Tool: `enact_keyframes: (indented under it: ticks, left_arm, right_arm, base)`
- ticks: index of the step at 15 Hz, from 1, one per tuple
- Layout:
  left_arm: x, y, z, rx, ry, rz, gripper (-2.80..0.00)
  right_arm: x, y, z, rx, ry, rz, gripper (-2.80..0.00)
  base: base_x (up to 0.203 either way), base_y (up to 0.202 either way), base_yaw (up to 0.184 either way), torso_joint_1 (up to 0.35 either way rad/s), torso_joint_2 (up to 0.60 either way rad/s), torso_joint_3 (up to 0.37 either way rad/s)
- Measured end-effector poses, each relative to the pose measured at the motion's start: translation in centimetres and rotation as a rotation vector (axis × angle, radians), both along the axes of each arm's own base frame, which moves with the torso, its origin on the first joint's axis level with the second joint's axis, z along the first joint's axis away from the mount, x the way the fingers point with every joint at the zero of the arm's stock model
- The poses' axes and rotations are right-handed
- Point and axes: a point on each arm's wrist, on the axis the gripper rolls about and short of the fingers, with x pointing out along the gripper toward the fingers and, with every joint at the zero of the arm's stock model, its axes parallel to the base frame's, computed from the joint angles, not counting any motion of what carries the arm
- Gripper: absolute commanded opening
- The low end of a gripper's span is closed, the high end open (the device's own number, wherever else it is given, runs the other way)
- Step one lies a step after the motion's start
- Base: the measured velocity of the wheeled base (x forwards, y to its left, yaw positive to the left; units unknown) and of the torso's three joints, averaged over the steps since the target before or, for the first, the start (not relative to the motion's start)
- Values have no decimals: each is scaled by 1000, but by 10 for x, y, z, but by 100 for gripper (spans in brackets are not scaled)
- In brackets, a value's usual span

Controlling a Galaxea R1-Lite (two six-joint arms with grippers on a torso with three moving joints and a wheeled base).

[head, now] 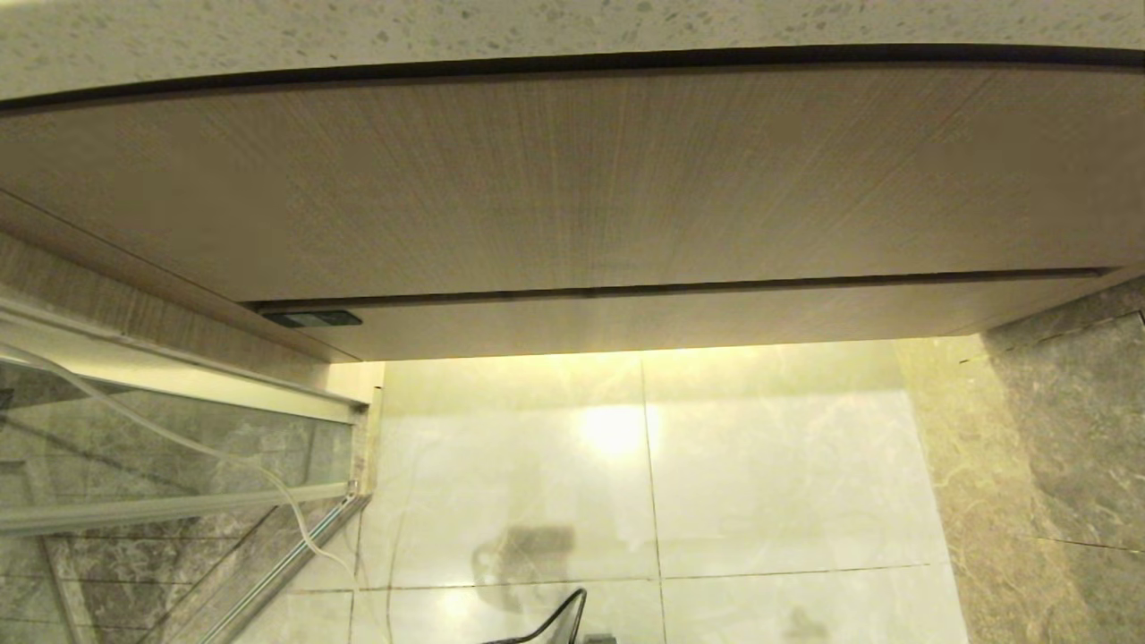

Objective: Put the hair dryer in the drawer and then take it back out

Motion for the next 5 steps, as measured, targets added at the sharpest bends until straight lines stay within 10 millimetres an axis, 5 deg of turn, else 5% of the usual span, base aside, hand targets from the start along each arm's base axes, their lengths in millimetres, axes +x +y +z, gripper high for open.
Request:
enact_keyframes:
  ticks: [5]
  left_arm:
    - [0, 0, 0, 0, 0, 0, -280]
  right_arm:
    - [0, 0, 0, 4, 0, 0, -280]
  base:
    - [0, 0, 0, 0, 0, 0]
